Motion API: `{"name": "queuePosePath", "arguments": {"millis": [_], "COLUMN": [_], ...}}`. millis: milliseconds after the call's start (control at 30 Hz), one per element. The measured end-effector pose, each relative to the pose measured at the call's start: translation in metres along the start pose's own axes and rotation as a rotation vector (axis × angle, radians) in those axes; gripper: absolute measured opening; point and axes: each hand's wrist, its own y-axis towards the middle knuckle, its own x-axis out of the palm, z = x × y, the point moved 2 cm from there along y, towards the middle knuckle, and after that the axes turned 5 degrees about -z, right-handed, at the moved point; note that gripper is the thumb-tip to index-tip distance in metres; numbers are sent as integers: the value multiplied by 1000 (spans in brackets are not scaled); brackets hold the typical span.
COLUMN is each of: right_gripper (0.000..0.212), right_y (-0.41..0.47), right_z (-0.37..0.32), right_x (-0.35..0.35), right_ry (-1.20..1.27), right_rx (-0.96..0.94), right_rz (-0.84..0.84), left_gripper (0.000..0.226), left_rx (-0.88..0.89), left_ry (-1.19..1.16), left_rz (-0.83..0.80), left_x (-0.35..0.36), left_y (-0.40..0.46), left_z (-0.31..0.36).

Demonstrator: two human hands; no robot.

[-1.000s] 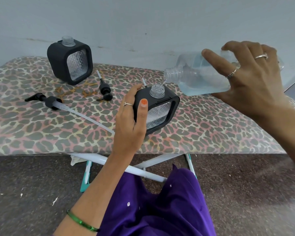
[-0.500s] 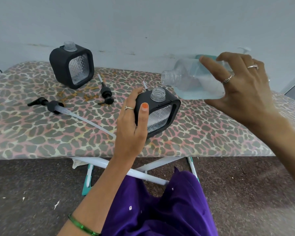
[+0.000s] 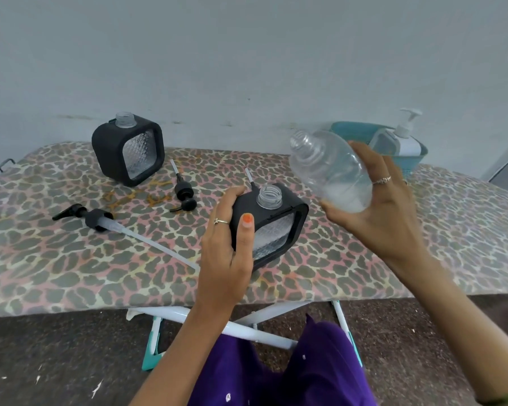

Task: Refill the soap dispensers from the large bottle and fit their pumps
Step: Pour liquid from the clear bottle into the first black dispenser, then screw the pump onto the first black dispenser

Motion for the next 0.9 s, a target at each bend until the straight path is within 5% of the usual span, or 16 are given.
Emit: {"name": "queuePosePath", "arguments": {"millis": [267,567,767,900], "right_gripper": [82,64,96,95], "right_y": [-15,-30,-41,-45], "right_z": [28,43,53,47], "right_x": [7,5,7,12], "right_ry": [267,384,414,393], "right_rx": [258,458,582,628], "right_rz": [138,261,270,279], "left_gripper": [47,78,77,78], "left_rx": [-1,-46,-56,-46], "left_ry": [27,42,49,81], "left_rz": [-1,-32,-14,6], "left_x": [0,1,1,-1], "left_y": [1,2,0,-2], "left_z": [0,-5,-5,-3]}}
